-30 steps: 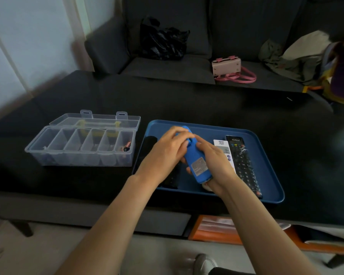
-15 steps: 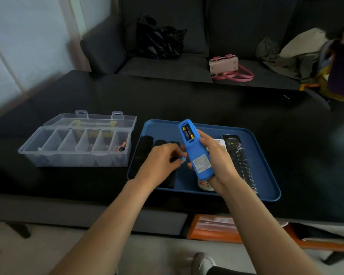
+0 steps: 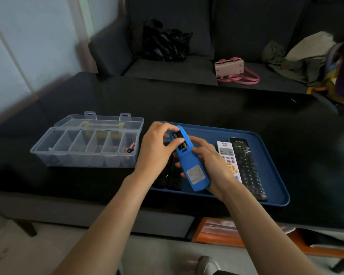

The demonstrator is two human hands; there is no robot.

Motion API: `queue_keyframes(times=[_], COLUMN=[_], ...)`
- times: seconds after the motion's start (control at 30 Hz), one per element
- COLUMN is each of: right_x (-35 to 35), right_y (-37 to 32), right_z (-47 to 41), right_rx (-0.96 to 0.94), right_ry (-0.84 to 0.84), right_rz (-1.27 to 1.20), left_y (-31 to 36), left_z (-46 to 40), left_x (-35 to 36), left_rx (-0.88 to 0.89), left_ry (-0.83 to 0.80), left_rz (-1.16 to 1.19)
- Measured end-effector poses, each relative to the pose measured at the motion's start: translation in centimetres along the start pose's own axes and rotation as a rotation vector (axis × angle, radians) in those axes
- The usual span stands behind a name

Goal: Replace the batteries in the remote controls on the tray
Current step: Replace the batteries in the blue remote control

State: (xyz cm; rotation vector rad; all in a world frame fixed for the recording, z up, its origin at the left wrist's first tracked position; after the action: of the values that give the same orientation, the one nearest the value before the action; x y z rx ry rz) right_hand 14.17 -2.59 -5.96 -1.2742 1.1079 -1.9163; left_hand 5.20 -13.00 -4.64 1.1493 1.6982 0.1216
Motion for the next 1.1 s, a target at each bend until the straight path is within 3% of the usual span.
queue_keyframes(times=[0.57,1.1], right_x=[1.2,1.3], right_y=[0.5,0.9], right_z=[-0.5,-1.1], right_rx=[-0.135,-0.073], right_ry=[0.060,0.107], right_rz=[0.112,0.123], left_y=[-0.6,-1.5], left_z=[0.1,0.2], left_x=[-0.6,0.5], left_rx=[0.059,-0.080], left_ry=[0.076,0.020], left_rz=[-0.062,0.027])
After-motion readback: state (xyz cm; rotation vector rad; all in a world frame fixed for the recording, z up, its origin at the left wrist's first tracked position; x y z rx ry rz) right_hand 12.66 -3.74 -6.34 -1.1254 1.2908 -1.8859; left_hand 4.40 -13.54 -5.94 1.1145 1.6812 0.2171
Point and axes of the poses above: each hand's wrist, its own z-axis away from the middle knuckle, its own x-axis out of the palm, y = z × x, the point moved 3 cm from there along -z, towards the middle knuckle, and after that the axes turned 15 degrees about -z, right-handed, at the moved point
